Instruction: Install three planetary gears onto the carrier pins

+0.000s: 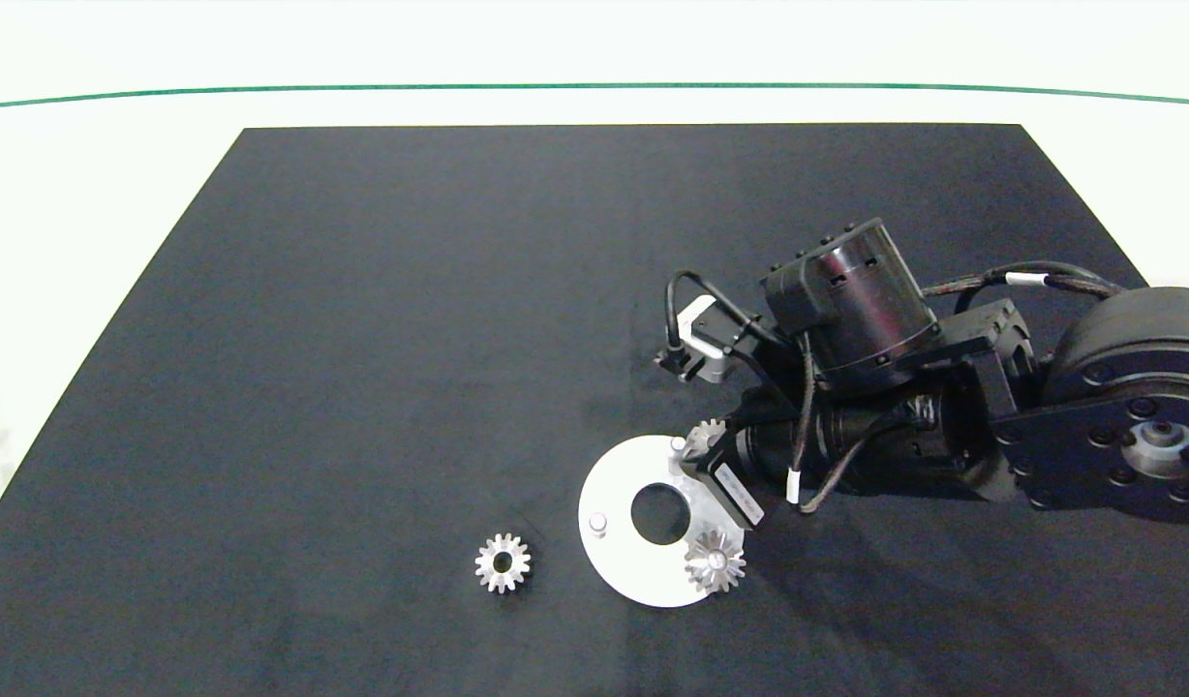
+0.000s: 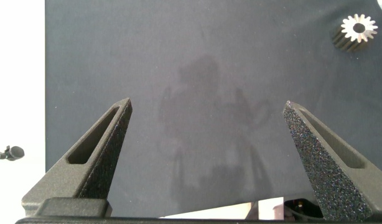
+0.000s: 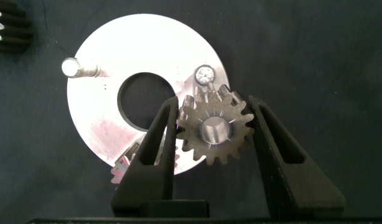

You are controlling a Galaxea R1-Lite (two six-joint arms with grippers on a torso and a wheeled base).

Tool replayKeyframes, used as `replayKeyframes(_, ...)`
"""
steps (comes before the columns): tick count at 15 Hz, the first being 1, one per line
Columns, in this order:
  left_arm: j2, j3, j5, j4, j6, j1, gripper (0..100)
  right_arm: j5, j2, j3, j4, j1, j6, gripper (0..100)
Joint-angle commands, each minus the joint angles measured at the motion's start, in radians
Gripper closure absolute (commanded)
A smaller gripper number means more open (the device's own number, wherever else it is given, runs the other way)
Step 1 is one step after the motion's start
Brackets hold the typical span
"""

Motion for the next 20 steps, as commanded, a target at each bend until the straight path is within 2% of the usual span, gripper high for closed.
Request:
replayKeyframes(1,-0.001,0.003,0.000,0.002,0.002,0.000,0,0.000,0.028,-0.021,0.002,0.001,0.000,90)
replayKeyframes(5,0.006,0.002,0.000,0.002,0.001,0.000,0,-0.001,0.037,-0.059,0.002,0.017,0.009,90)
replayKeyframes(20,0.009,0.002,0.000,0.002,0.002,-0.001,0,-0.003,0.092,-0.097,-0.004,0.014,0.014,90)
